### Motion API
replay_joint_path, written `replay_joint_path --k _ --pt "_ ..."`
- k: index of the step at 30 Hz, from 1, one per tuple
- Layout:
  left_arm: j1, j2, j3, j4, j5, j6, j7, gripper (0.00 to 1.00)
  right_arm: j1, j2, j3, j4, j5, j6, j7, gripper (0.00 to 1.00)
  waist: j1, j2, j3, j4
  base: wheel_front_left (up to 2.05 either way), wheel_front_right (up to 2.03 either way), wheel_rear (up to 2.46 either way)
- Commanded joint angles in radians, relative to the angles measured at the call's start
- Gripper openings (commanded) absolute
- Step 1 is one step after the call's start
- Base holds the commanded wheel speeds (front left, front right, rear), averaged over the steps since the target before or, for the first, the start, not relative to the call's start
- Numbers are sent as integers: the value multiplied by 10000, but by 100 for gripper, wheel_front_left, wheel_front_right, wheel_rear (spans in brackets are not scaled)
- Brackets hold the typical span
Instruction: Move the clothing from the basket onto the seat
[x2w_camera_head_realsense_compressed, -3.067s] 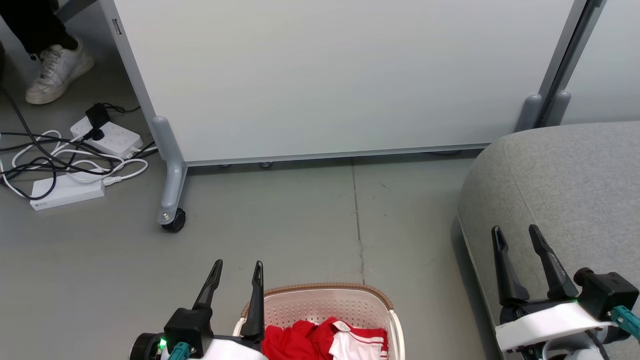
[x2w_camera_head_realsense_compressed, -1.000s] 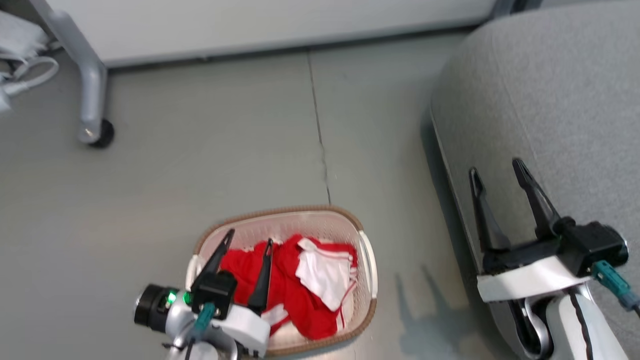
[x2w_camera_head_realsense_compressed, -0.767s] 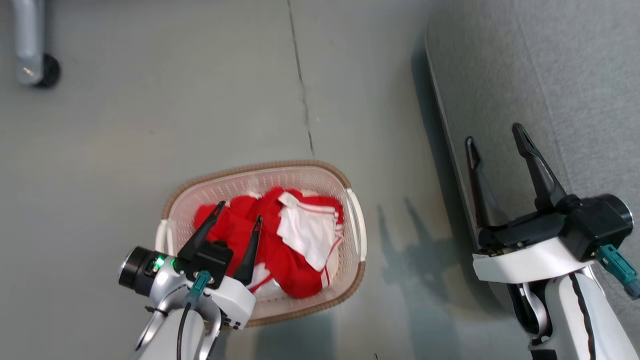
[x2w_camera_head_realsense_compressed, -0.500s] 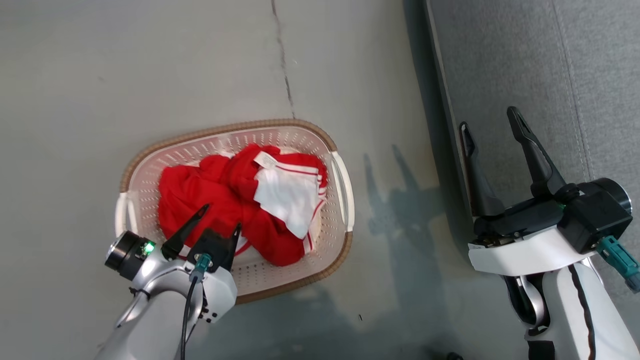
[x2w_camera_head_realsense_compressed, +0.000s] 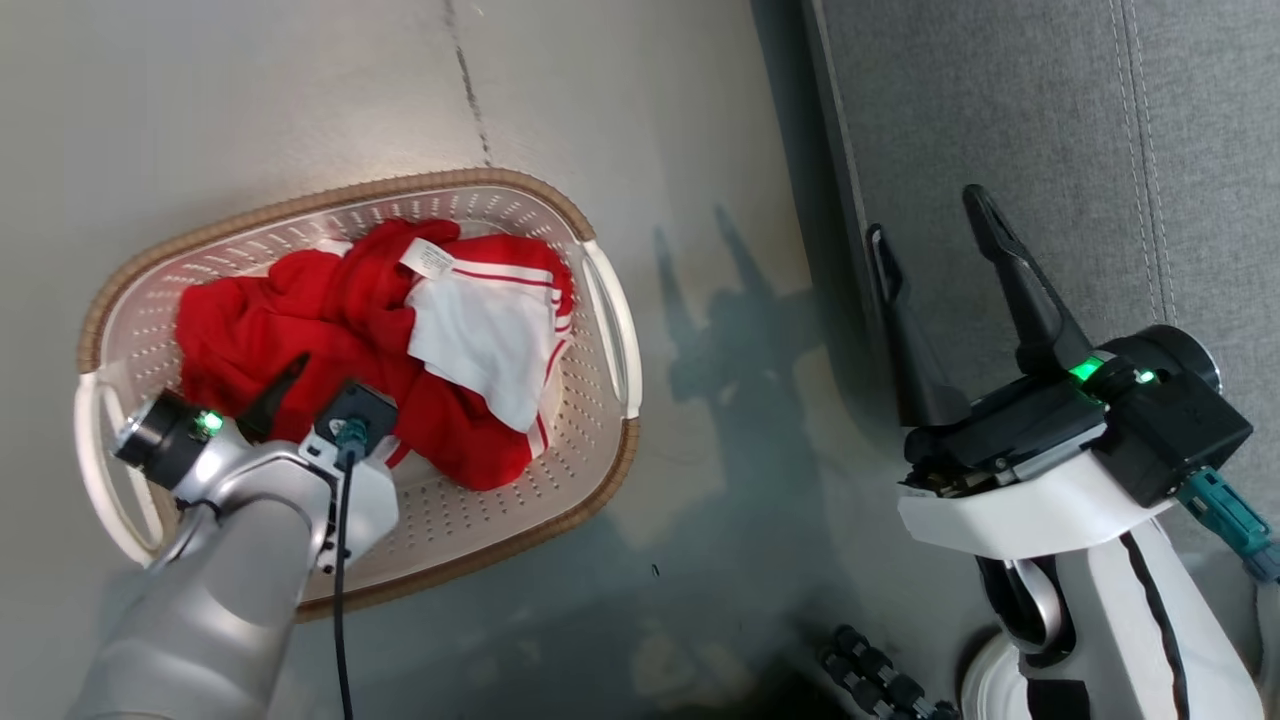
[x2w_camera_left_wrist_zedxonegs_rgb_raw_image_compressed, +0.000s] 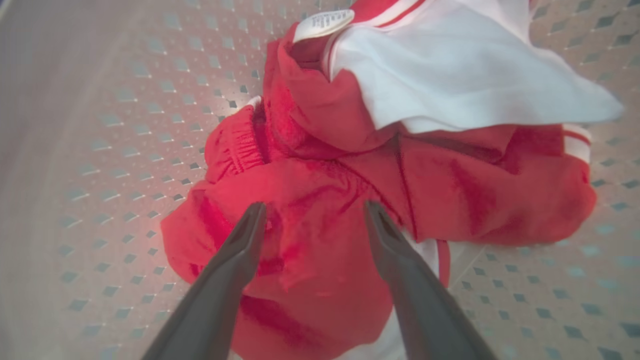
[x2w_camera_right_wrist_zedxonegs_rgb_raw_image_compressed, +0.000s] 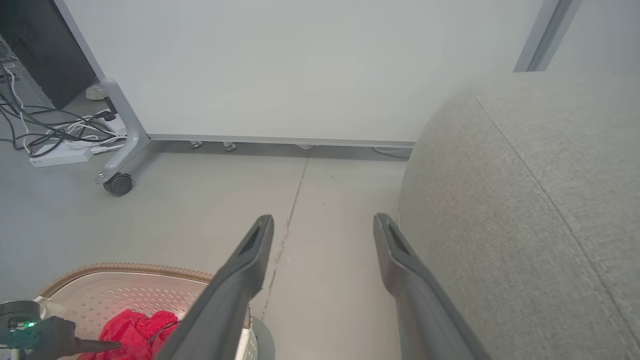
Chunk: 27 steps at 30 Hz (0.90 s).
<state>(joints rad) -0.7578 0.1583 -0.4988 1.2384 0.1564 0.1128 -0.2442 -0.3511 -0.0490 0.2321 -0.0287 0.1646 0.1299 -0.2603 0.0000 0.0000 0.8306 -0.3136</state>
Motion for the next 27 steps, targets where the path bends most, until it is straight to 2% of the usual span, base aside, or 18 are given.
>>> replay_joint_path --k 1,5,11,27 --pt "-229 177 -2 85 32 78 73 100 -150 -22 72 -107 51 16 -64 100 0 0 295 -246 0 0 0" --pt "-687 467 -13 289 1 167 408 100 -220 -28 367 -209 270 16 -64 100 0 0 646 -515 0 0 0" --pt "-1108 983 -102 464 20 116 1707 100 -328 -27 496 -268 475 16 -64 100 0 0 1002 -848 0 0 0" --pt "-1663 1069 -1015 534 488 -327 3558 100 40 -27 561 -629 497 16 -64 100 0 0 1608 -705 0 0 0"
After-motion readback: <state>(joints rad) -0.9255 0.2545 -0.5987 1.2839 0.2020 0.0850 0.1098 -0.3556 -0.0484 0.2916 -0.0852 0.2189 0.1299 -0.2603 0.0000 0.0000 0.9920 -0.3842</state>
